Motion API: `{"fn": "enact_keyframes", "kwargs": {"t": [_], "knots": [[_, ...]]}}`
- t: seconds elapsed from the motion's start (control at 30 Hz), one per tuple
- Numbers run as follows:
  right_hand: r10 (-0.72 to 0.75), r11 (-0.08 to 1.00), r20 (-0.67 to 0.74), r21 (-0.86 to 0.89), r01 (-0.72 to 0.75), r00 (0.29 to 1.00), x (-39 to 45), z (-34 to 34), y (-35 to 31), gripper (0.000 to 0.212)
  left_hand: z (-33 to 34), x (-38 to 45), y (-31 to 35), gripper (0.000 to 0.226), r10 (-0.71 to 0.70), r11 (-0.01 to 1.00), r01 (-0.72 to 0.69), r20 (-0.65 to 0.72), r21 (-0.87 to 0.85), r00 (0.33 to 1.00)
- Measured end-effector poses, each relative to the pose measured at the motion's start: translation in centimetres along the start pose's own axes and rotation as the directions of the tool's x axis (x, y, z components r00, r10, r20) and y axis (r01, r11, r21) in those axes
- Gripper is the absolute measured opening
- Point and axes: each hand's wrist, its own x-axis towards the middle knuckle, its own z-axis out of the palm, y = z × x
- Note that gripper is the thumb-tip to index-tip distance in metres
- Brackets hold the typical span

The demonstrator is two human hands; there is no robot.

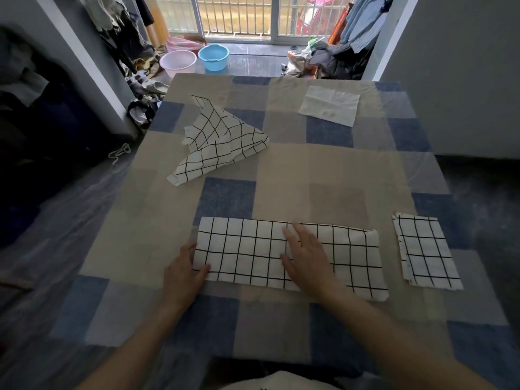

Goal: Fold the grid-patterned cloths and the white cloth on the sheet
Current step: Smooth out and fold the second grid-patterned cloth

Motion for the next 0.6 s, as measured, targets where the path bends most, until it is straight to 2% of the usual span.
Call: {"fn": "enact_keyframes", "kwargs": {"t": [0.1, 0.17, 0.23, 0.3, 0.37, 0.43, 0.5, 0.6], "knots": [[-0.006, 0.999, 0.089, -0.042, 0.010, 0.996, 2.6, 1.9, -1.2, 0.058, -0.1, 0.0, 0.4, 0.061, -0.053, 0.998, 0.052, 0.029, 0.022, 0.998], [0.018, 0.998, 0.159, -0.061, -0.009, 0.987, 2.7, 3.4, -0.9, 0.063, -0.2, -0.1, 0.7, 0.064, -0.073, 0.991, 0.074, -0.007, 0.110, 0.997], [0.024, 0.997, 0.166, -0.080, -0.010, 0.986, 2.1, 4.7, -0.3, 0.066, 0.1, -0.3, 1.5, 0.066, 0.043, 0.980, -0.029, -0.069, 0.199, 0.997], [0.036, 0.996, 0.145, -0.090, -0.023, 0.989, 1.9, 5.3, 0.0, 0.067, 0.7, -0.2, 3.6, 0.060, 0.255, 0.944, -0.225, -0.101, 0.240, 0.962], [0.034, 0.996, 0.144, -0.089, -0.021, 0.989, 2.1, 5.3, -0.1, 0.067, 2.2, 0.6, 6.4, 0.050, 0.430, 0.883, -0.413, -0.032, 0.222, 0.902], [0.026, 0.997, 0.142, -0.074, -0.016, 0.990, 2.1, 5.3, -0.1, 0.067, 4.4, 1.9, 9.1, 0.048, 0.518, 0.828, -0.531, 0.119, 0.179, 0.847], [0.029, 0.998, 0.142, -0.060, -0.021, 0.989, 2.1, 5.4, -0.1, 0.068, 6.8, 3.0, 10.6, 0.051, 0.537, 0.789, -0.586, 0.258, 0.183, 0.803], [0.035, 0.998, 0.146, -0.064, -0.025, 0.989, 2.1, 5.5, 0.1, 0.071, 8.9, 4.2, 10.3, 0.056, 0.494, 0.790, -0.585, 0.373, 0.186, 0.786]]}}
